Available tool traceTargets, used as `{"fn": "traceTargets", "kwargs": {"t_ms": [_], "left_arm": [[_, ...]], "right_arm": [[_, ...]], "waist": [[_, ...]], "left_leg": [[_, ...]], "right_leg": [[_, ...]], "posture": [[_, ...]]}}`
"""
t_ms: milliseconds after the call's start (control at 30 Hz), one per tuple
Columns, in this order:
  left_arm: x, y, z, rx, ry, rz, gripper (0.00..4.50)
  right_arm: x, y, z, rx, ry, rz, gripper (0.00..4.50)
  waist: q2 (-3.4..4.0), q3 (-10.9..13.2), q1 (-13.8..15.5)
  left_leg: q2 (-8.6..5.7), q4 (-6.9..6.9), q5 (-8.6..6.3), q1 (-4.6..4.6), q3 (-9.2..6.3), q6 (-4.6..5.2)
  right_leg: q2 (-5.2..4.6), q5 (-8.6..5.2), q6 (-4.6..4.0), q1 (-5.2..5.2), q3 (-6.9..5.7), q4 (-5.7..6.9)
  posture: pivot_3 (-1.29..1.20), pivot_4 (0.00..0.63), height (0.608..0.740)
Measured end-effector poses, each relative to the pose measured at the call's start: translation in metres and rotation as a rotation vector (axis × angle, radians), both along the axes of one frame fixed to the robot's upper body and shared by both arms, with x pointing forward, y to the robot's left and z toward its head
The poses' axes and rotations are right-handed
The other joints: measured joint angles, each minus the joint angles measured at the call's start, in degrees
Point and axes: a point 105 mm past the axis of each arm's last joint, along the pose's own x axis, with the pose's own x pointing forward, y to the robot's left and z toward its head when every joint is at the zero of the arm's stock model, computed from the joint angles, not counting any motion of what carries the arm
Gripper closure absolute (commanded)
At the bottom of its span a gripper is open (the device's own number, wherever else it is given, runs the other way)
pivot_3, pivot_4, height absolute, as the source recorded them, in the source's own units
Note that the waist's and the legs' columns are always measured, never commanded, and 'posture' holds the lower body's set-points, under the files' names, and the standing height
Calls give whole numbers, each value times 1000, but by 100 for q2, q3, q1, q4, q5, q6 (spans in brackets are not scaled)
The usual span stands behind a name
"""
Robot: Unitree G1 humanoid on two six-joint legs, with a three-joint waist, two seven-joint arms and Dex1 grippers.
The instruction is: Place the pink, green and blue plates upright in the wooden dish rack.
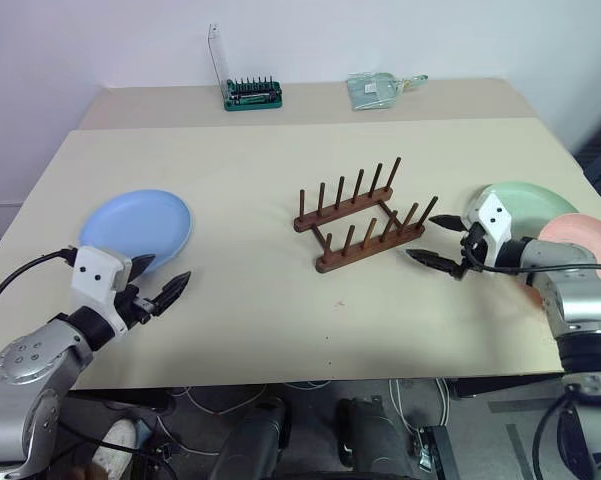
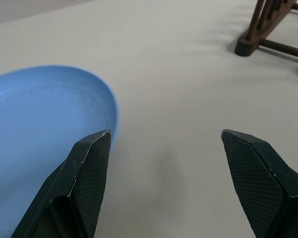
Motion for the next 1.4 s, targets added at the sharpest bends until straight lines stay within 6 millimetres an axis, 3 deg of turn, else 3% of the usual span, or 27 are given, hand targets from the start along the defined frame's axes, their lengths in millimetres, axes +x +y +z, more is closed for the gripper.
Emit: {"fn": "traceTargets", "kwargs": {"t_ms": [267,367,400,433,500,700,867,967,1167,1267,1400], "left_arm": [[5,-6,3,-14,-13,-23,867],[8,-19,3,-10,-7,-94,867],[7,-23,2,-6,2,-124,310],[7,-28,1,-3,13,-154,56],[8,-39,-3,5,36,-230,18],[32,-84,-25,1,88,-406,18],[59,-145,-49,33,127,-562,18],[73,-181,-49,44,93,-625,18],[83,-211,-53,36,68,-676,18],[86,-219,-53,37,57,-685,805],[87,-226,-54,13,43,-688,2827]], "right_arm": [[0,1,3,6,-9,-13,0],[0,5,7,6,-22,-3,0],[0,7,8,10,-28,3,0],[-1,10,9,13,-32,9,0],[-4,16,6,16,-29,23,0],[-17,31,-5,49,3,44,0],[-30,38,-4,56,1,42,0],[-38,37,-9,60,18,28,0],[-47,38,-11,69,27,7,0],[-51,42,-9,68,21,10,0],[-57,45,-12,65,27,5,0]], "waist": [[1,-1,-1],[1,0,6],[1,0,4],[1,0,1],[1,-1,8],[4,-2,11],[10,-5,28],[9,-6,120],[14,-11,171],[15,-16,174],[17,-18,165]], "left_leg": [[2,0,0,0,0,0],[2,2,0,0,1,0],[2,2,0,0,1,0],[2,1,0,0,1,0],[2,0,0,0,-1,0],[2,3,0,0,0,0],[-1,7,1,-3,0,2],[-1,13,0,-3,2,3],[-1,20,2,-2,0,8],[-2,26,0,-2,0,7],[-3,24,2,-2,1,23]], "right_leg": [[2,2,-3,-1,0,0],[2,3,-2,1,0,-1],[2,2,-2,1,1,-1],[2,3,-2,1,1,-1],[3,3,-2,0,0,-1],[3,15,17,3,1,-4],[3,20,25,4,0,-7],[2,25,32,7,0,-9],[3,27,37,13,0,-11],[3,30,42,19,0,-13],[2,30,45,19,0,-19]], "posture": [[0,150,740],[0,150,740],[0,150,740],[0,150,740],[0,150,740],[0,150,740],[0,150,740],[0,150,740],[0,150,740],[0,150,740],[0,150,740]]}}
